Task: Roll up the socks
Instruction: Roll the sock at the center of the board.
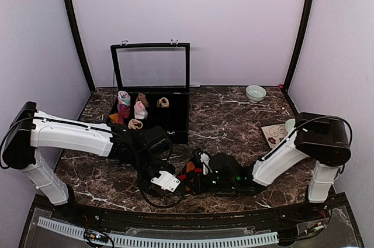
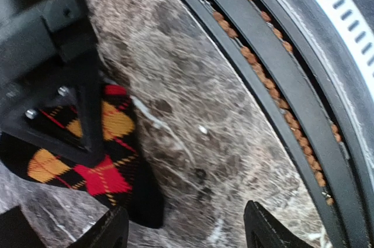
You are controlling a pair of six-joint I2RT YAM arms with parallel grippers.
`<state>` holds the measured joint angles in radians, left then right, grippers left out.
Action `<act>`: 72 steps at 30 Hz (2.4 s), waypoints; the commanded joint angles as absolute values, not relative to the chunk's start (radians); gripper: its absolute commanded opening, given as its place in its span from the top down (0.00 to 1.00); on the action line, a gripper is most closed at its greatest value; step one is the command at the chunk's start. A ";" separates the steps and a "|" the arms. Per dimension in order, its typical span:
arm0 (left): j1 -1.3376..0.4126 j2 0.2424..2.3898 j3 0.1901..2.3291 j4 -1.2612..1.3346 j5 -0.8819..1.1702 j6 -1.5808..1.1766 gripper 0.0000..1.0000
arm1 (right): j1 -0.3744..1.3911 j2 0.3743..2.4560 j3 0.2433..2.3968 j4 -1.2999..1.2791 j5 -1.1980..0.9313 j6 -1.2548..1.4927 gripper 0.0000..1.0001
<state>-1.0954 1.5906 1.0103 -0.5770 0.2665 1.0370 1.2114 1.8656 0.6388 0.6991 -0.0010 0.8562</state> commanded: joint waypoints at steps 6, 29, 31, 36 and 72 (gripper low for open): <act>-1.154 1.657 1.010 -0.397 0.146 1.050 0.30 | 1.196 1.902 0.567 0.700 -0.042 0.907 0.89; -1.148 1.787 0.973 -0.286 0.091 1.021 0.76 | 1.183 1.838 0.539 0.701 -0.085 0.899 0.83; -1.143 1.806 0.988 -0.304 0.107 1.010 0.85 | 1.179 1.817 0.529 0.699 -0.082 0.888 0.79; -1.134 1.826 1.021 -0.378 0.162 0.994 0.88 | 1.165 1.702 0.461 0.684 -0.048 0.857 0.50; -0.978 2.196 1.481 -0.943 0.718 0.853 0.84 | 1.610 1.339 0.397 0.403 0.596 0.112 0.31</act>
<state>-0.9844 2.1288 1.4746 -0.8211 0.6937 0.8394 1.5997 1.2896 0.3302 0.4648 0.5278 0.2703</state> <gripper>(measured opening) 0.157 0.693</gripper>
